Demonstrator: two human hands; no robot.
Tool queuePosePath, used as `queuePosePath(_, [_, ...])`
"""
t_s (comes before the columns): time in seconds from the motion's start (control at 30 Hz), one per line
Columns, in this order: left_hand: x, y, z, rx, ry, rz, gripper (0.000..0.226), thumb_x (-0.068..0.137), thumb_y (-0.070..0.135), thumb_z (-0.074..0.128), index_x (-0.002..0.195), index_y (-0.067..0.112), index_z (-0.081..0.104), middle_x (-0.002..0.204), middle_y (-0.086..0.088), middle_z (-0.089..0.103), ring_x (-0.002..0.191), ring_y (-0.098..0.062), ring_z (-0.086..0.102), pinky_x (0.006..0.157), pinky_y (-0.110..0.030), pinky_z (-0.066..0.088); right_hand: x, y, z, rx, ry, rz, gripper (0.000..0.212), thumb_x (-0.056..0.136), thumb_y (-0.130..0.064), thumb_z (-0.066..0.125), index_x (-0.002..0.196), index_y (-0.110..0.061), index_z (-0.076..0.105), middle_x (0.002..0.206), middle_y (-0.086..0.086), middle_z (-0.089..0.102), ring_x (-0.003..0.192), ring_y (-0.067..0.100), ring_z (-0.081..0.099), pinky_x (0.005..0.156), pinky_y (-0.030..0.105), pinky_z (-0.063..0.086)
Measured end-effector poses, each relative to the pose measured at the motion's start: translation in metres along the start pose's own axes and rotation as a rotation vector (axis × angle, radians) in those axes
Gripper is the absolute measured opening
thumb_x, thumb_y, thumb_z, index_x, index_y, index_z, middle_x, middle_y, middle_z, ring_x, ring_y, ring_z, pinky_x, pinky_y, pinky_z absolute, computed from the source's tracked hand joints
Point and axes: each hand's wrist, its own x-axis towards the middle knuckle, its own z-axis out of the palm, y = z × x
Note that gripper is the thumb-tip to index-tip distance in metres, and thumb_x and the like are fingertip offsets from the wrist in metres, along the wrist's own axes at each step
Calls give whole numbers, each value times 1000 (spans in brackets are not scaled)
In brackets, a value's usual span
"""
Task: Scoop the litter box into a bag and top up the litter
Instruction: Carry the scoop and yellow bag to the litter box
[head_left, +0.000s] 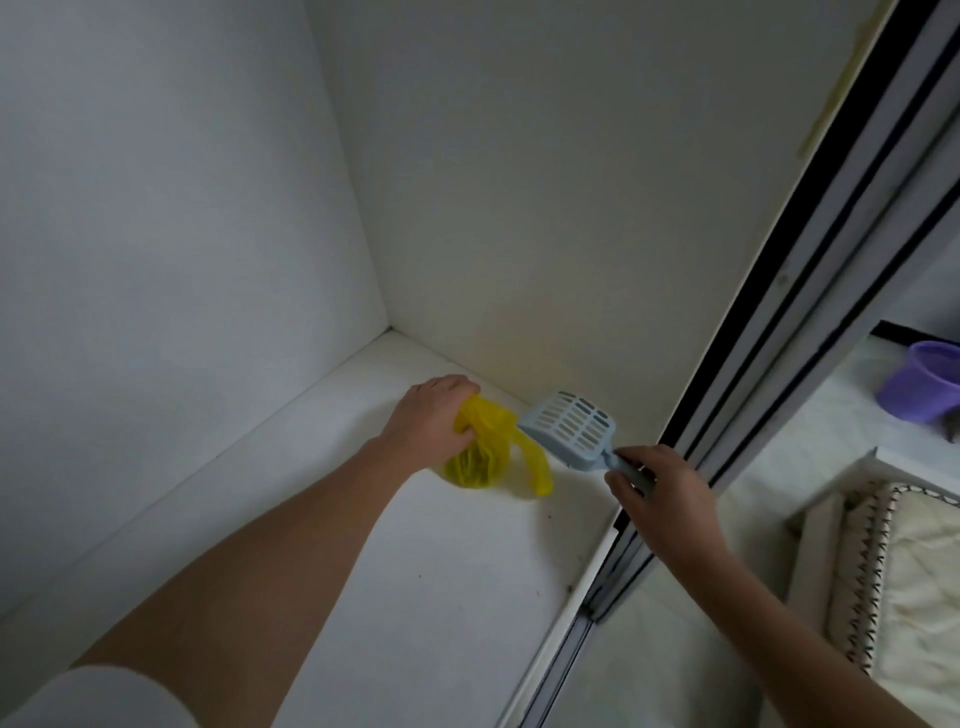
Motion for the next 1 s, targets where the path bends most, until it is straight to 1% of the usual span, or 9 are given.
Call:
queuePosePath(0.1, [-2, 2, 4, -36, 66, 40, 39, 73, 30, 65, 110, 22, 54, 112, 3, 59, 100, -23, 57, 79, -35, 43, 1, 2, 4, 2, 12, 9, 27, 84, -24, 72, 111, -21, 69, 91, -11, 57, 72, 0, 50, 62, 13, 35])
queuePosePath(0.23, [-5, 9, 3, -41, 50, 42, 27, 79, 27, 64, 101, 22, 51, 92, 0, 63, 81, -27, 61, 62, -31, 38, 0, 5, 7, 8, -2, 24, 25, 85, -25, 71, 110, -22, 69, 87, -10, 56, 70, -4, 49, 59, 10, 31])
queuePosePath(0.37, [-5, 13, 6, -66, 86, 9, 33, 83, 26, 64, 114, 23, 51, 96, -1, 64, 84, -27, 62, 63, -30, 40, -3, 9, 6, 13, 17, 36, 25, 84, -23, 72, 108, -20, 70, 90, -6, 60, 72, 6, 51, 62, 8, 32])
queuePosePath(0.47, [-8, 18, 11, -95, 132, -44, 45, 85, 28, 66, 128, 23, 54, 109, -2, 67, 94, -29, 64, 72, -33, 47, -6, 13, 0, 33, 26, 37, 26, 84, -24, 71, 109, -21, 68, 96, -6, 62, 77, 6, 54, 66, 15, 38])
queuePosePath(0.57, [-11, 27, 16, -117, 136, -80, 30, 85, 28, 64, 114, 24, 61, 105, -1, 67, 94, -27, 64, 75, -34, 49, -14, 18, -7, 37, 45, 18, 25, 83, -24, 72, 108, -20, 68, 93, -9, 60, 79, 8, 56, 69, 21, 43])
queuePosePath(0.63, [-15, 38, 18, -130, 154, -102, 25, 85, 27, 64, 109, 23, 63, 101, -1, 67, 91, -27, 63, 72, -32, 46, -21, 25, -12, 46, 62, -3, 24, 82, -23, 72, 106, -20, 68, 91, -8, 60, 78, 8, 56, 66, 17, 41])
queuePosePath(0.8, [-43, 85, 25, -221, 200, -123, 30, 78, 24, 68, 108, 22, 64, 100, -2, 68, 92, -27, 63, 74, -33, 46, -48, 47, -31, 83, 127, -37, 19, 80, -18, 75, 97, -19, 68, 86, -6, 60, 73, 11, 57, 62, 16, 38])
queuePosePath(0.9, [-61, 125, 30, -267, 222, -69, 32, 75, 24, 70, 107, 25, 65, 100, 2, 69, 90, -23, 63, 72, -28, 44, -69, 64, -51, 117, 164, -42, 19, 80, -19, 75, 97, -21, 68, 85, -8, 60, 71, 9, 58, 63, 20, 44])
queuePosePath(1.0, [-74, 166, 34, -284, 221, -3, 32, 76, 24, 69, 108, 26, 64, 99, 7, 67, 87, -17, 62, 70, -24, 41, -91, 85, -77, 117, 206, -19, 20, 80, -17, 75, 98, -21, 68, 85, -9, 60, 72, 8, 57, 62, 19, 42])
